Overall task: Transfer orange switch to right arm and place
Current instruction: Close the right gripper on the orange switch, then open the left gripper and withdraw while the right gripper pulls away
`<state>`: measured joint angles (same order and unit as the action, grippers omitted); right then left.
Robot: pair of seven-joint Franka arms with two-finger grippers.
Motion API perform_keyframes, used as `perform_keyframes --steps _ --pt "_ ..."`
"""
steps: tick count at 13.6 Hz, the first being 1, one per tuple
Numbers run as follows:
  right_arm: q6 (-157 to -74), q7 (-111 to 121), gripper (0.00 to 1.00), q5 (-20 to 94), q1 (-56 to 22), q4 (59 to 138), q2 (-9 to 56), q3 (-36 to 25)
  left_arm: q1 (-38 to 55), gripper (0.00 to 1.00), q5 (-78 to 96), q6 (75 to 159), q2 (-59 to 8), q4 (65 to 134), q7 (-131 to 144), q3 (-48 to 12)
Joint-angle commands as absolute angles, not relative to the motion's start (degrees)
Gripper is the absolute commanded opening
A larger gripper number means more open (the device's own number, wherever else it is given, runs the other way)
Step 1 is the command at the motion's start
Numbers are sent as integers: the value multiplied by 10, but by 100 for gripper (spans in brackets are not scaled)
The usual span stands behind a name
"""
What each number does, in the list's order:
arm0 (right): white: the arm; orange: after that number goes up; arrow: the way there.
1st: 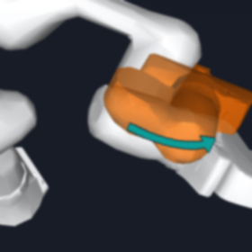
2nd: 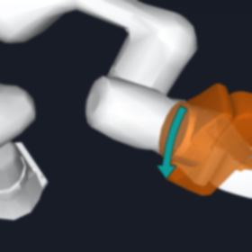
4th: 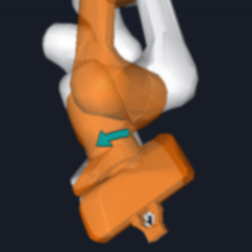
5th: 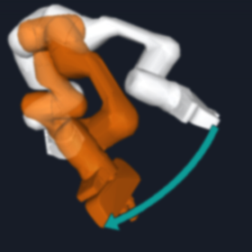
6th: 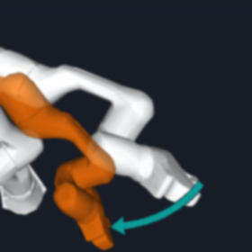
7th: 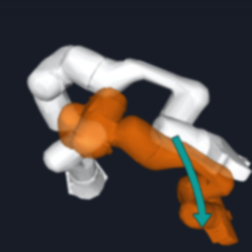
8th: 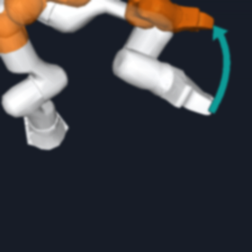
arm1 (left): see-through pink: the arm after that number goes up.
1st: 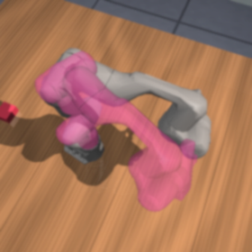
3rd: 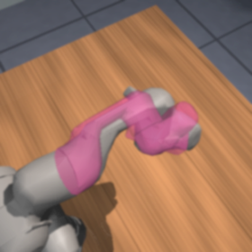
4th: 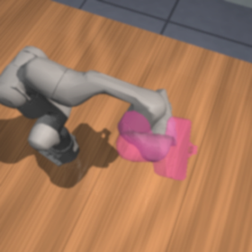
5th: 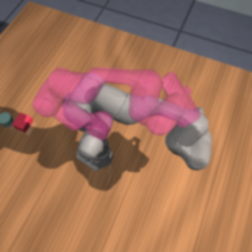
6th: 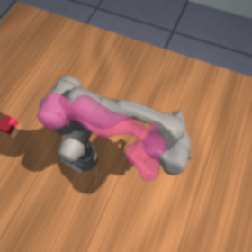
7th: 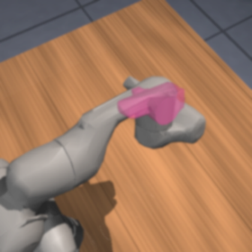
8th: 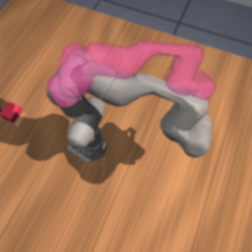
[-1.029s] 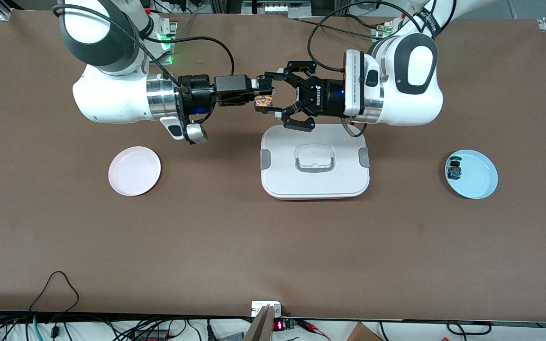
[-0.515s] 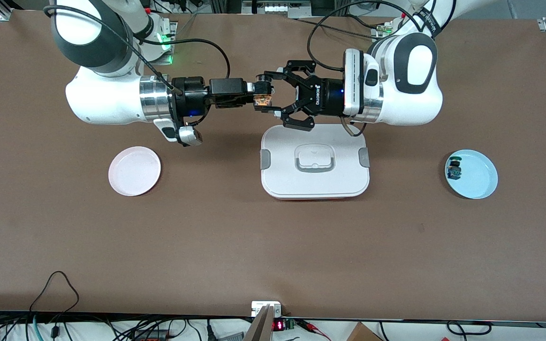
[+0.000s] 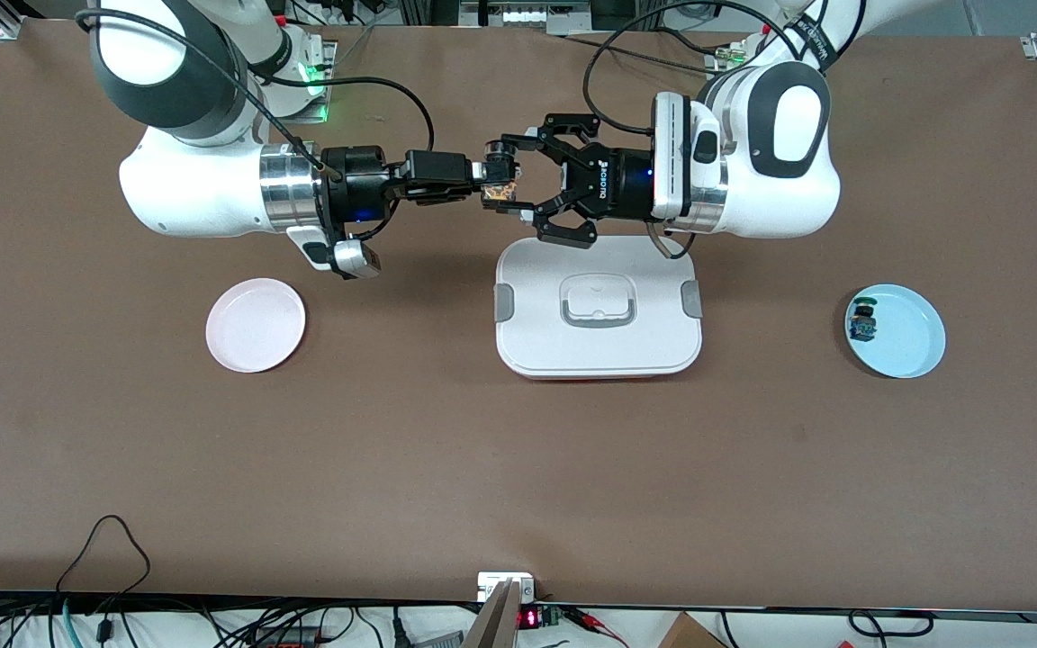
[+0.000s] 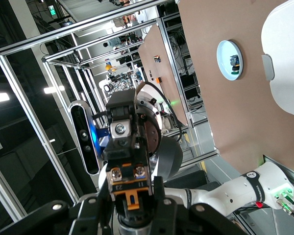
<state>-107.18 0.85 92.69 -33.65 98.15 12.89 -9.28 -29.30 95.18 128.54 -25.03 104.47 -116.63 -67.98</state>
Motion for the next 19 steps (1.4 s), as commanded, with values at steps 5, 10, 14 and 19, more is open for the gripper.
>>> perform_keyframes --steps 5,10,14,19 --pt "-1033 11 7 934 -328 986 120 -96 -320 100 968 1281 -236 1049 -1191 -686" --pt "-1007 11 4 926 -307 987 113 -97 -387 100 950 1216 -241 1052 -1190 -678" --pt "-946 15 3 862 -251 988 112 -97 -455 100 908 1170 -251 1051 -1186 -677" --pt "-832 35 3 731 -168 984 113 -97 -490 100 850 1068 -257 1045 -1166 -650"
